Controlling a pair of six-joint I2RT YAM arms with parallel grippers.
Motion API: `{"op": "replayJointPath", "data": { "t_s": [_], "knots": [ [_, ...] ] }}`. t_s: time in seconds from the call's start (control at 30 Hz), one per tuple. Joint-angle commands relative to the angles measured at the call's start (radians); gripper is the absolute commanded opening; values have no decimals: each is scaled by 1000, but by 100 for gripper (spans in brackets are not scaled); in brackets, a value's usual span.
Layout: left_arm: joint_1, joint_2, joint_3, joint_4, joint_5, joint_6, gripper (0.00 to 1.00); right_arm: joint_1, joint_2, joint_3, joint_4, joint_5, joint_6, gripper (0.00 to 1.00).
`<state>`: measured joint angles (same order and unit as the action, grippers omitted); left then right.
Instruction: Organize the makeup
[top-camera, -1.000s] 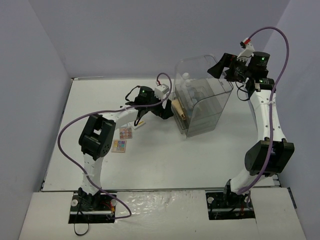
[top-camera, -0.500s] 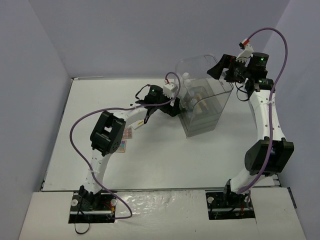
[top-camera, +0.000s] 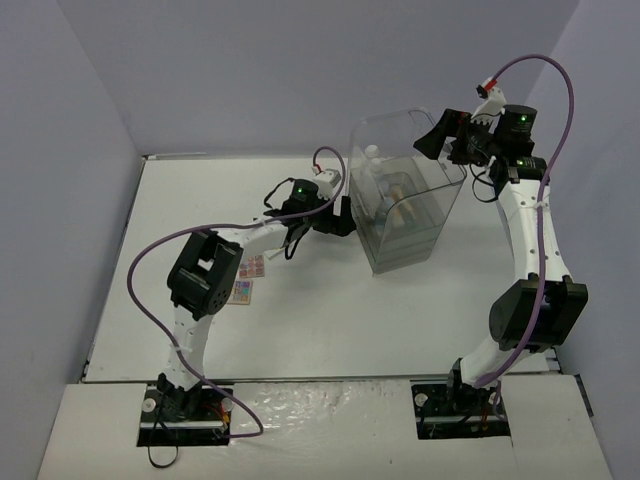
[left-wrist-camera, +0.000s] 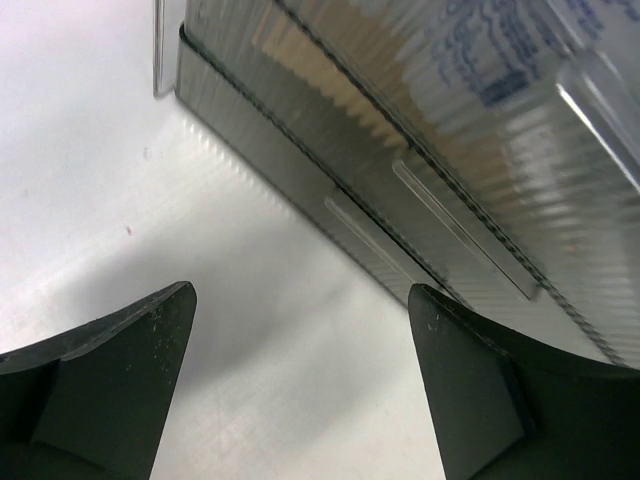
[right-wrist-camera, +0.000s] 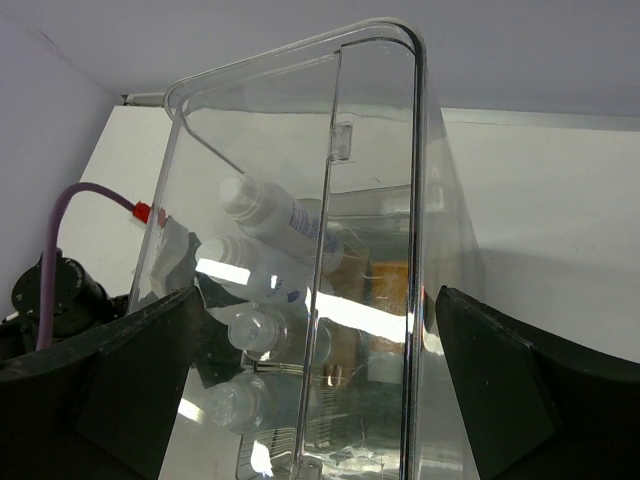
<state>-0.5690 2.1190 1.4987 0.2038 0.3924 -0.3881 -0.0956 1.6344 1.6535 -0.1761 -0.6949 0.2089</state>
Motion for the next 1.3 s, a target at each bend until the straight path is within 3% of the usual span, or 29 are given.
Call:
{"op": "replayJointPath", "data": {
  "t_s": [0.0,0.3,0.53,0.73,1.13,1.27],
  "knots": [
    [-2,-170,-58,124,-24,-268,82,25,-11,-8,21,-16,-15,99],
    [8,-99,-81,300,81,-660,60,25,-5,0,24,-9,-19,99],
    [15,-44,-112,420,33,-815,46,25,-12,3,23,-9,-22,99],
    [17,0,-139,547,16,-895,39,25,-13,-1,24,-12,-22,99],
    [15,64,-156,685,20,-920,23,25,-16,-4,23,-13,-22,99],
    [17,81,-163,734,31,-918,22,25,-15,-6,23,-13,-22,99]
  ]
}}
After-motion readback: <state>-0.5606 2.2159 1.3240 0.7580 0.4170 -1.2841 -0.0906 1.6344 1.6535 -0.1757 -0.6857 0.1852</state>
